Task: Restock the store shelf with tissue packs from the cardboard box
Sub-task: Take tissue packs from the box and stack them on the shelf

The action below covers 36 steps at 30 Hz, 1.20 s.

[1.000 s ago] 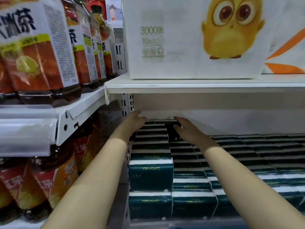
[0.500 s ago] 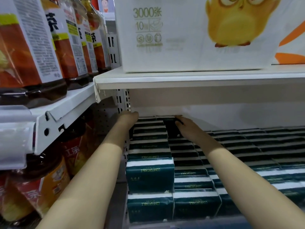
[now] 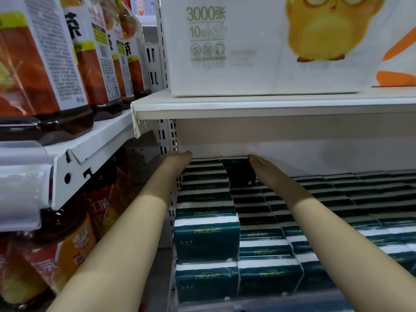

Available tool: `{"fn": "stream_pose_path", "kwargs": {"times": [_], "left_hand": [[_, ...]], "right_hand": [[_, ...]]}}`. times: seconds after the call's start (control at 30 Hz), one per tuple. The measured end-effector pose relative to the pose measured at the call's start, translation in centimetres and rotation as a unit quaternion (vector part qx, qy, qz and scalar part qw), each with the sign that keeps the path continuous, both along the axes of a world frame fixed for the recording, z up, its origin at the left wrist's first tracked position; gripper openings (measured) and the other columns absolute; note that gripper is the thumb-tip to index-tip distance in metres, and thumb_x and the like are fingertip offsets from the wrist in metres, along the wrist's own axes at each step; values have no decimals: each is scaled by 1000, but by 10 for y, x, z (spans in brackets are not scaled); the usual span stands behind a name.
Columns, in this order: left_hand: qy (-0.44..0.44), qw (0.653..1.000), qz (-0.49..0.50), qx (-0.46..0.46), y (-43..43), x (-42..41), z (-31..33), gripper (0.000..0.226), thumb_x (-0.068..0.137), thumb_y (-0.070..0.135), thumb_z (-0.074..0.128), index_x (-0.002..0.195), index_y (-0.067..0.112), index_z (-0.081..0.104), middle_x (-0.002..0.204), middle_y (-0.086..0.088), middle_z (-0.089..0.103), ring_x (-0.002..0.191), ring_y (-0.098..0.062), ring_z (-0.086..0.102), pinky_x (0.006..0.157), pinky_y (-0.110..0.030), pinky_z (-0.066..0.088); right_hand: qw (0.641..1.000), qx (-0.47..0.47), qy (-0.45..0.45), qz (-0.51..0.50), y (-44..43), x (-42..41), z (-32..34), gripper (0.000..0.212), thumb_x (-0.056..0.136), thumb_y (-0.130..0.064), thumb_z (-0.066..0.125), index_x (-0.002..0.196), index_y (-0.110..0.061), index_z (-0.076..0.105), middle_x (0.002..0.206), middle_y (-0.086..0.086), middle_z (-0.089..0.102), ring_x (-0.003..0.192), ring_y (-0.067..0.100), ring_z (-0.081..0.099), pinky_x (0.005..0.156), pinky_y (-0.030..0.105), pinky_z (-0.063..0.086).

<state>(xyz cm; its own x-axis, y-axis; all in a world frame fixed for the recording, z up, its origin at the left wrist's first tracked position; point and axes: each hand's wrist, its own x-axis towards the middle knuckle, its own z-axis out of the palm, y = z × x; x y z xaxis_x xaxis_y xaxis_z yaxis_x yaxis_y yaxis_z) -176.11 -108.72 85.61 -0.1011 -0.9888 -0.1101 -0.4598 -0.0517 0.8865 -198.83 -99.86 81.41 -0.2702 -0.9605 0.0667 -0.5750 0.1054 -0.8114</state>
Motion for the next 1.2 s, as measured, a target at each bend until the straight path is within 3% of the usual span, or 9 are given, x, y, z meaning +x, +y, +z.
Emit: {"fn": "stream_pose_path", "kwargs": {"times": [0.23, 0.53, 0.6, 0.63, 0.7, 0.77, 0.83, 0.93, 1.2], "left_hand": [[37, 999, -2, 19, -1, 0, -2, 63, 95, 32, 53, 146, 0, 34, 149, -14, 40, 132, -31, 43, 109, -37, 39], [-58, 997, -21, -38, 14, 8, 10, 47, 98, 27, 46, 134, -3, 50, 131, -17, 56, 120, -30, 53, 96, -30, 42], [-100, 989, -40, -103, 25, 8, 18, 28, 97, 19, 44, 99, -1, 64, 96, -18, 64, 95, -27, 60, 75, -30, 47], [-114, 983, -47, -134, 32, 6, 20, 26, 94, 14, 42, 74, 5, 56, 73, -13, 55, 75, -23, 54, 59, -27, 39], [-130, 973, -83, -171, 54, 2, 25, 30, 92, 11, 42, 62, 13, 37, 60, -4, 36, 56, -17, 36, 51, -26, 22], [-167, 960, -133, -182, 80, -3, 31, 27, 96, 20, 42, 70, 15, 41, 68, -1, 40, 60, -15, 38, 54, -27, 23], [-197, 947, -176, -182, 107, -12, 36, 24, 101, 30, 42, 98, 12, 57, 99, -5, 56, 88, -18, 53, 65, -24, 32], [-180, 946, -192, -190, 146, -24, 43, 45, 102, 35, 42, 141, 13, 46, 147, -5, 45, 129, -22, 45, 90, -20, 34], [45, 951, -235, -194, 264, -64, 23, 58, 99, 40, 48, 151, 23, 30, 156, 8, 31, 142, -10, 29, 112, -26, 24]], "right_hand": [[999, 12, -33, -7, 3, -3, 2, 55, 105, -48, 21, 155, -26, 19, 161, -6, 19, 146, 16, 22, 121, 36, 18], [987, -21, -129, -90, 25, -13, 9, 57, 103, -51, 26, 154, -26, 24, 160, -6, 23, 144, 17, 29, 119, 42, 27], [981, -44, -161, -94, 35, -12, 13, 54, 103, -48, 30, 153, -27, 28, 159, -6, 27, 142, 18, 32, 116, 42, 31], [979, -57, -175, -92, 42, -9, 15, 51, 104, -46, 31, 151, -28, 30, 157, -6, 29, 141, 18, 34, 115, 42, 34], [977, -82, -173, -89, 56, -3, 19, 47, 104, -42, 33, 149, -29, 34, 155, -6, 32, 139, 18, 36, 113, 43, 36], [979, -105, -147, -97, 67, 6, 22, 45, 104, -41, 33, 148, -29, 38, 154, -6, 35, 139, 18, 37, 115, 44, 34], [972, -130, -158, -113, 84, 14, 25, 42, 103, -39, 37, 144, -31, 43, 152, -6, 39, 139, 19, 38, 115, 44, 34], [959, -169, -199, -113, 116, 26, 30, 36, 103, -36, 43, 138, -35, 48, 148, -5, 44, 135, 19, 42, 113, 44, 36], [945, -215, -230, -88, 240, 25, 37, 43, 103, -35, 42, 146, -34, 37, 151, -11, 39, 137, 7, 38, 116, 43, 33]]}}
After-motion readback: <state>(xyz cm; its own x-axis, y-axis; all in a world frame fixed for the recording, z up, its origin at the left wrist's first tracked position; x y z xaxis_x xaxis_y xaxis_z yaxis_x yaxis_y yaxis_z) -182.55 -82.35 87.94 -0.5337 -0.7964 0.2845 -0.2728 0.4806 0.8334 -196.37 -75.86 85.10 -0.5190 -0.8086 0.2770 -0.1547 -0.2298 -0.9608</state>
